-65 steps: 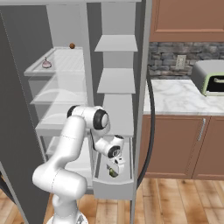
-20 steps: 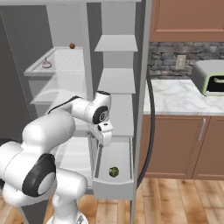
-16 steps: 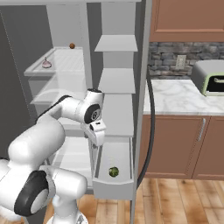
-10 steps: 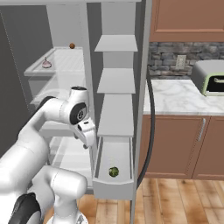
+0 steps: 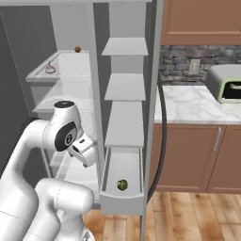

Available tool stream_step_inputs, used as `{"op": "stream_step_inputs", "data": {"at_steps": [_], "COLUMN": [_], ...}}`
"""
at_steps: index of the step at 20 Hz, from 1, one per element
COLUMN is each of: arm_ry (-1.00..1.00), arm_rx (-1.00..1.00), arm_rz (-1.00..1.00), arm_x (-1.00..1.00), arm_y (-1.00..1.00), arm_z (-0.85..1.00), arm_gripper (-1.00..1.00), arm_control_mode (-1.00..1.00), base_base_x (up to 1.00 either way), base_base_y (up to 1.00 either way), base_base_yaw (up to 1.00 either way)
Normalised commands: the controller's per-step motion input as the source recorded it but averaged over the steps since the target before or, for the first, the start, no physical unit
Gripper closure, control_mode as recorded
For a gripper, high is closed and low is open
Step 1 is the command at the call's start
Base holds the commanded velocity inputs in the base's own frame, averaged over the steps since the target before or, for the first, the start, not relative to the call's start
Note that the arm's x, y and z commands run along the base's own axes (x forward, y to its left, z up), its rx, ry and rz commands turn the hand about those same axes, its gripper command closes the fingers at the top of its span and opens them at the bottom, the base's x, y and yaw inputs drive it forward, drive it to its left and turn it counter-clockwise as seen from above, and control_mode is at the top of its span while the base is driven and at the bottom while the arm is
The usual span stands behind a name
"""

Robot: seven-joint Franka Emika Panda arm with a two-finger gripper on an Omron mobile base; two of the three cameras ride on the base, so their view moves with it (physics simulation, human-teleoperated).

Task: Take the garlic and broccoli from the fridge shelf and place them in the freezer drawer to begin freezing them.

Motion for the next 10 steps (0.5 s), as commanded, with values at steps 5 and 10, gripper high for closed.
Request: {"op": "stream_step_inputs", "data": {"at_steps": [5, 10], "arm_ry": [-0.10, 0.05], "arm_rx": [0.00, 0.00], "arm_rz": [0.09, 0.03], "arm_x": [-0.31, 0.15], "arm_y": [0.03, 0.00], "arm_z": [0.00, -0.03], "arm_gripper": [-1.00, -1.00], "arm_control_mode": [-1.00, -1.00], "base_base_x": [0.00, 0.00], "base_base_y": [0.00, 0.00], "base_base_yaw": [0.00, 0.00]}}
